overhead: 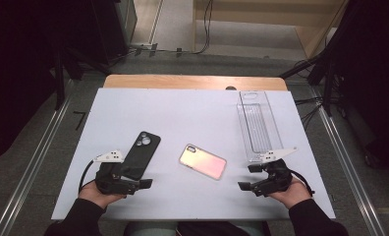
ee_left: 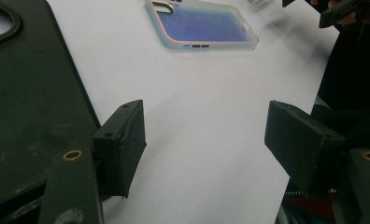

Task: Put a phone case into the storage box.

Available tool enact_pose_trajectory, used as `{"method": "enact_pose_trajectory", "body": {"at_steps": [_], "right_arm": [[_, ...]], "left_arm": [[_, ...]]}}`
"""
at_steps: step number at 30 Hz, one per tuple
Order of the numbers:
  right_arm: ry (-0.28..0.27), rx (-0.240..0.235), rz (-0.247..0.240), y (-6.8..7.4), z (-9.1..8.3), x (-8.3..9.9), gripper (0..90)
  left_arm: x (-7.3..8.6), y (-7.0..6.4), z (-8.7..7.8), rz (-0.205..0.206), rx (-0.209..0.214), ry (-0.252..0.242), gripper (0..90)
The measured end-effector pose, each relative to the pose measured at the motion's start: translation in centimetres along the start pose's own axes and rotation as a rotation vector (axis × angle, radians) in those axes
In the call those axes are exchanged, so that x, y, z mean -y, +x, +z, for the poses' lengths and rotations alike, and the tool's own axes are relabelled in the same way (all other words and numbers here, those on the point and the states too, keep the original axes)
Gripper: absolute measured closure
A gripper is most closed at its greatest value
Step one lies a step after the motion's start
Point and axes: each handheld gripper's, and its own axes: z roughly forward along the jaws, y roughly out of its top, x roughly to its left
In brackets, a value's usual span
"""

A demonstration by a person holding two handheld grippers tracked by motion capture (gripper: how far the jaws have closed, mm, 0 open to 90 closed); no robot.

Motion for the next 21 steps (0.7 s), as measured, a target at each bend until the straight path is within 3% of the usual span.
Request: {"method": "enact_pose_trajectory", "body": {"at_steps": [7, 10, 12, 21], "right_arm": [[-0.003, 0.002, 0.005, -0.11, -0.27, 0.06, 15.9], [-0.011, 0.004, -0.002, -0.18, -0.4, 0.12, 15.9], [-0.014, 0.007, 0.003, -0.23, -0.46, 0.11, 15.9], [-0.018, 0.004, 0.005, -0.38, -0.55, 0.19, 15.8]], "left_arm": [[-0.01, 0.03, -0.12, -0.005, 0.02, -0.005, 29.4], [-0.03, -0.09, -0.04, 0.012, 0.0, -0.008, 28.6], [-0.03, -0.08, 0.0, 0.014, -0.002, -0.006, 25.2], [-0.08, -0.12, 0.01, 0.012, -0.004, -0.003, 25.2]]}}
